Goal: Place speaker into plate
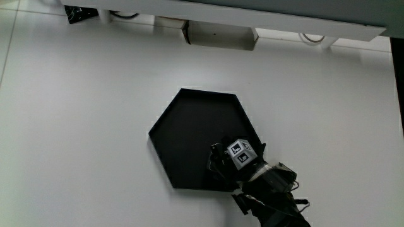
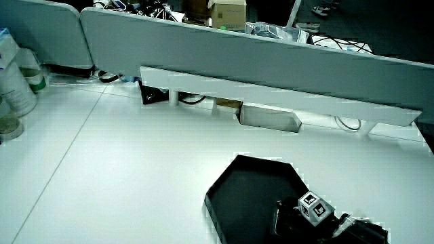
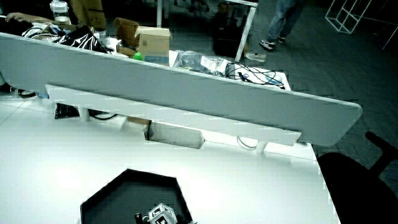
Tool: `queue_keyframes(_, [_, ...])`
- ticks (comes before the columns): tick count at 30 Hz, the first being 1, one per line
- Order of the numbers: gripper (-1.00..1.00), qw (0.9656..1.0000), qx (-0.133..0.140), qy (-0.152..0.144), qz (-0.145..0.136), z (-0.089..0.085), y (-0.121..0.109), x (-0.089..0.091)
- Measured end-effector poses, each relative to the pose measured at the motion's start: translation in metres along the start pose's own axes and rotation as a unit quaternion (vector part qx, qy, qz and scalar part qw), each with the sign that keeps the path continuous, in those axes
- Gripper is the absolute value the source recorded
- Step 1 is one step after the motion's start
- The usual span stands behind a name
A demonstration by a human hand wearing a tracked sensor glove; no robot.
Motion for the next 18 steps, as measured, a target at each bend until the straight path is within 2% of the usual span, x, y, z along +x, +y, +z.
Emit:
queue_keyframes(3, [0.00, 0.9995, -0.018, -0.017, 0.020, 0.001, 0.009, -0.011])
queue_keyframes(6, [0.00, 0.9974, -0.052, -0.030, 0.040, -0.010, 0.021, -0.020])
queue_keyframes(9, [0.00, 0.9960, -0.065, -0.049, 0.037, -0.020, 0.025, -0.024])
queue_keyframes(11, [0.00, 0.9952, -0.076, -0.049, 0.035, -0.022, 0.025, -0.025])
queue_keyframes(13, [0.00, 0.9930, -0.096, -0.057, 0.039, -0.031, 0.028, -0.029])
queue_keyframes(15, [0.00, 0.9915, -0.102, -0.067, 0.046, -0.037, 0.027, -0.032])
queue_keyframes(17, [0.00, 0.9909, -0.111, -0.062, 0.044, -0.037, 0.027, -0.031])
queue_keyframes(18, [0.00, 0.9894, -0.119, -0.070, 0.045, -0.037, 0.027, -0.032])
